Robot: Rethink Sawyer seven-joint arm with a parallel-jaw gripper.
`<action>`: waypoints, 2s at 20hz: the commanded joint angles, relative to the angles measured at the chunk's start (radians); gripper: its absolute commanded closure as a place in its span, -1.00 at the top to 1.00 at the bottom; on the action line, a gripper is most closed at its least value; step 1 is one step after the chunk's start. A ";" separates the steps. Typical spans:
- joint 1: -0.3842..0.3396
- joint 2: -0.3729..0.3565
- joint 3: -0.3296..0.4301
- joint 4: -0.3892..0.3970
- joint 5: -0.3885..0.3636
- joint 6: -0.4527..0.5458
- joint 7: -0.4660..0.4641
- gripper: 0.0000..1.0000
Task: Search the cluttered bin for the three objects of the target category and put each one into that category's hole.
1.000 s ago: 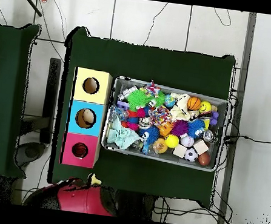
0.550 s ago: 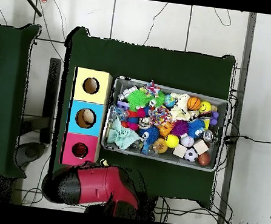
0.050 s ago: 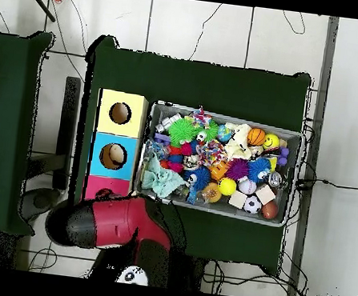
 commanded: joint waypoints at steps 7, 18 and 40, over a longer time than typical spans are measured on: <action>0.147 0.112 0.083 -0.261 0.118 0.176 0.164 -1.00; 0.094 0.100 0.111 -0.213 0.169 0.120 0.051 -1.00; 0.041 0.151 0.101 -0.186 0.091 -0.003 0.043 -1.00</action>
